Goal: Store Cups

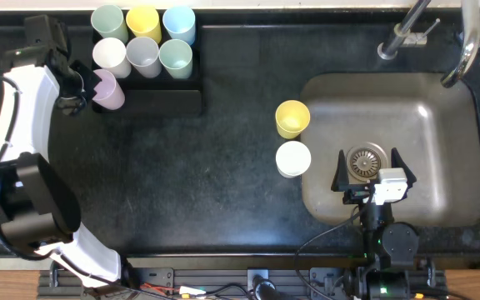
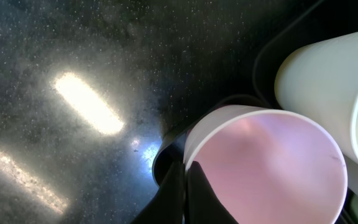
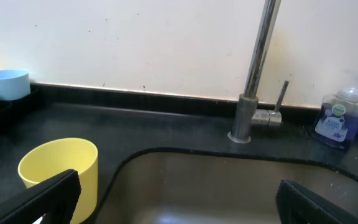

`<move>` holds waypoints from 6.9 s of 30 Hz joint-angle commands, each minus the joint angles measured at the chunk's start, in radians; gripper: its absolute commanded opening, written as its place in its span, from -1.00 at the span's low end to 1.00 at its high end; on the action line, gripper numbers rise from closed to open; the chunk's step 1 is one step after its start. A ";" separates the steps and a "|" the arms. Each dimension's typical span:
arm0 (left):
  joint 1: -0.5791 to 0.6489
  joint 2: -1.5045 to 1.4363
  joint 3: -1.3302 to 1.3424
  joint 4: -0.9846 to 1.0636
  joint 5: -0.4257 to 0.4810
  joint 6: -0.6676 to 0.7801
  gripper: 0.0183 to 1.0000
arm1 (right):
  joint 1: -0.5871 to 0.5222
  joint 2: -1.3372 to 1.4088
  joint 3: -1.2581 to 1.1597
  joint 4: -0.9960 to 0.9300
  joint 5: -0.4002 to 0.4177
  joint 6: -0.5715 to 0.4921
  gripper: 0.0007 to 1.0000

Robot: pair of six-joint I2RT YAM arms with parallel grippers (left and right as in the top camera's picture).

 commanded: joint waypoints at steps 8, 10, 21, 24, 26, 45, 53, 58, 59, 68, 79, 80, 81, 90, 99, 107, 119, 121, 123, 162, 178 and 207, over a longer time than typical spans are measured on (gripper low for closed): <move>-0.011 -0.010 0.013 0.005 0.013 -0.011 1.00 | 0.000 -0.008 -0.013 0.005 -0.006 -0.004 0.99; -0.011 -0.038 0.013 0.003 0.014 -0.011 1.00 | 0.000 -0.008 -0.013 0.005 -0.006 -0.004 1.00; -0.314 -0.221 0.128 -0.060 0.082 0.085 1.00 | 0.000 -0.008 -0.013 0.005 -0.006 -0.004 1.00; -0.510 -0.204 0.159 -0.033 0.045 0.077 1.00 | -0.001 -0.008 -0.013 0.005 -0.006 -0.004 1.00; -0.643 -0.181 0.162 -0.001 0.000 0.031 1.00 | 0.000 -0.008 -0.013 0.005 -0.006 -0.004 0.99; -0.943 0.104 0.162 0.059 0.029 -0.190 1.00 | 0.000 -0.008 -0.013 0.005 -0.006 -0.004 0.99; -0.938 0.142 0.162 0.061 0.032 -0.198 1.00 | 0.000 -0.008 -0.013 0.005 -0.006 -0.004 1.00; -0.937 0.156 0.162 0.063 0.032 -0.214 1.00 | 0.000 -0.008 -0.013 0.005 -0.006 -0.004 0.99; -0.937 0.159 0.162 0.063 0.032 -0.215 1.00 | 0.000 -0.008 -0.013 0.005 -0.006 -0.004 1.00; -0.932 0.163 0.169 0.068 0.020 -0.216 0.92 | 0.000 -0.008 -0.013 0.005 -0.006 -0.004 0.99; -0.927 0.161 0.179 0.069 -0.006 -0.212 -0.96 | 0.000 -0.008 -0.013 0.005 -0.006 -0.004 0.99; -0.924 0.157 0.179 0.069 -0.006 -0.212 -0.96 | 0.000 -0.008 -0.013 0.005 -0.006 -0.004 1.00; -0.918 0.149 0.179 0.069 -0.006 -0.213 -0.96 | 0.000 -0.008 -0.013 0.005 -0.006 -0.004 1.00; -0.749 -0.066 0.179 -0.025 -0.079 -0.218 -0.96 | 0.000 -0.008 -0.013 0.005 -0.006 -0.004 1.00; -0.389 -0.138 0.175 -0.211 -0.008 -0.223 -0.96 | 0.000 -0.008 -0.013 0.005 -0.006 -0.004 0.99; -0.264 -0.137 0.125 -0.229 -0.009 -0.216 -0.96 | 0.000 -0.008 -0.013 0.005 -0.006 -0.004 0.99; -0.227 -0.129 0.010 -0.118 -0.032 -0.217 -0.96 | 0.000 -0.008 -0.013 0.005 -0.006 -0.004 1.00; -0.226 -0.125 0.010 -0.102 -0.032 -0.217 -0.96 | 0.000 -0.008 -0.013 0.005 -0.006 -0.004 0.99; -0.225 -0.119 0.010 -0.105 -0.032 -0.216 -0.96 | 0.000 -0.008 -0.013 0.005 -0.006 -0.004 1.00; -0.213 0.027 0.008 -0.073 -0.058 -0.221 -0.96 | 0.000 -0.008 -0.013 0.005 -0.006 -0.004 1.00; -0.213 -0.097 0.008 -0.092 -0.058 -0.216 1.00 | 0.000 -0.008 -0.013 0.005 -0.006 -0.004 0.99; -0.245 -1.593 -1.256 1.091 0.063 0.708 1.00 | 0.000 -0.008 -0.013 0.005 -0.006 -0.004 0.99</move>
